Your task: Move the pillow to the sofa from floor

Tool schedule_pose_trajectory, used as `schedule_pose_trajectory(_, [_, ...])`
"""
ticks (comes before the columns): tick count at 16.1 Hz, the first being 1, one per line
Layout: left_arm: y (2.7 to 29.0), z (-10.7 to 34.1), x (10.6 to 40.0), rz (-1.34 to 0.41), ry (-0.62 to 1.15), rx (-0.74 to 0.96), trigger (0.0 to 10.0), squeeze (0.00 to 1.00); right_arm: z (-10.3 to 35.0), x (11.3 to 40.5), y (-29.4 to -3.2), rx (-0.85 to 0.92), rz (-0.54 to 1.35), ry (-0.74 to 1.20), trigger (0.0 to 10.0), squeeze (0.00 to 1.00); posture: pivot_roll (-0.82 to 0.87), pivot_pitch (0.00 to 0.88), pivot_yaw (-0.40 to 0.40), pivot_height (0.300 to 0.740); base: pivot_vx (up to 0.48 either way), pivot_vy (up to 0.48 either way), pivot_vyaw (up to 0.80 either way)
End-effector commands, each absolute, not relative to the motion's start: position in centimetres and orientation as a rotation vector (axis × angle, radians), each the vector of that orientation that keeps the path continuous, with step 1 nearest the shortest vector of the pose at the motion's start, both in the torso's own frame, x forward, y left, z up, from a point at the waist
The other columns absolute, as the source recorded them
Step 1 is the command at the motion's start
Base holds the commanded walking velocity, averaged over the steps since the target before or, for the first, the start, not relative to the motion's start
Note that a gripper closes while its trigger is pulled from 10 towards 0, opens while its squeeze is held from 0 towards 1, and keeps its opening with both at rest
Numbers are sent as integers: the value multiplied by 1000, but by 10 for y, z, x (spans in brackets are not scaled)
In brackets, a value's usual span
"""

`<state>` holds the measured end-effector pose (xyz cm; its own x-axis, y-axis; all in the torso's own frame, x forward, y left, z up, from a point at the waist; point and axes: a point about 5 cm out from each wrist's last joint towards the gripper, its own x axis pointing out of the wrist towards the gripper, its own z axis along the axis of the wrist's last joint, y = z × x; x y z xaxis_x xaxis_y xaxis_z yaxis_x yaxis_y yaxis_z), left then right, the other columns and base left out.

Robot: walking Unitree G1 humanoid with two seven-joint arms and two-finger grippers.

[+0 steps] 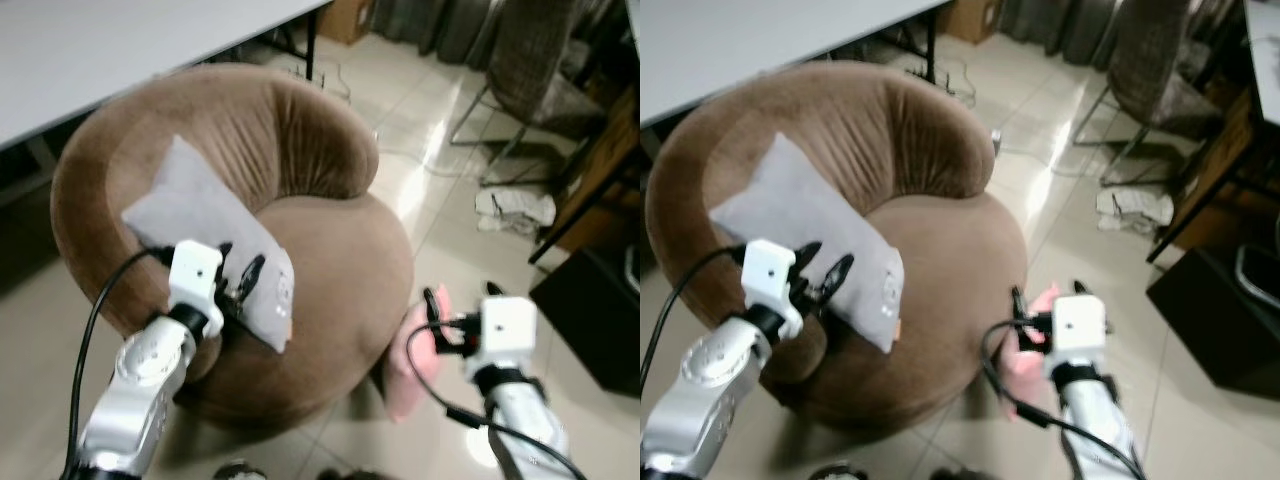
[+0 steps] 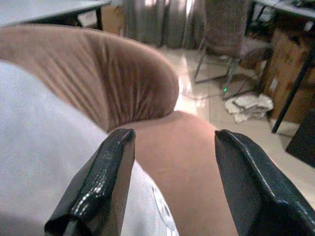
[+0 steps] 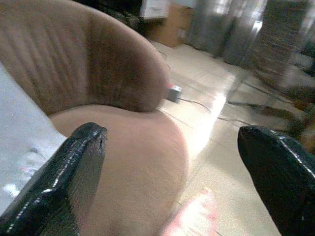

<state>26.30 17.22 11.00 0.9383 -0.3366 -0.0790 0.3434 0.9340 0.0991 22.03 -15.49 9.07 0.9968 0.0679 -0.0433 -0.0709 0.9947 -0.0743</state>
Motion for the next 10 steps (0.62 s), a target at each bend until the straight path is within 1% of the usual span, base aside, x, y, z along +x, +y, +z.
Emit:
schedule_pose_trajectory(1, [163, 108, 264, -365, 77, 111, 10000, 0, 89, 221, -165, -88, 26, 48, 10000, 0, 95, 83, -42, 740, 0, -480, 0])
schedule_pose_trajectory(2, [162, 108, 264, -365, 83, 112, 10000, 0, 90, 222, -165, -95, 20, 47, 10000, 0, 95, 83, -42, 740, 0, -480, 0])
schedule_pose_trajectory(3, [157, 109, 271, -402, 72, 119, 10000, 0, 94, 225, -166, -96, -7, 31, 10000, 0, 63, 99, -22, 740, 0, -469, 0])
schedule_pose_trajectory(4, [154, 111, 276, -417, 64, 133, 10000, 0, 95, 224, -166, -84, -19, 24, 10000, 0, 74, 70, -19, 740, 0, -472, 431])
schedule_pose_trajectory(5, [154, 117, 281, -416, 47, 127, 10000, 0, 95, 221, -165, -63, -13, 20, 10000, 0, 82, 75, -17, 740, 0, -472, 438])
schedule_pose_trajectory(8, [159, 119, 286, -378, 41, 143, 10000, 0, 89, 226, -165, -80, 5, 36, 10000, 0, 98, 58, -32, 740, 0, -471, 521])
schedule_pose_trajectory(10, [160, 118, 287, -369, 39, 140, 10000, 0, 94, 232, -163, -78, 21, 18, 10000, 0, 97, 54, -39, 740, 0, -472, 800])
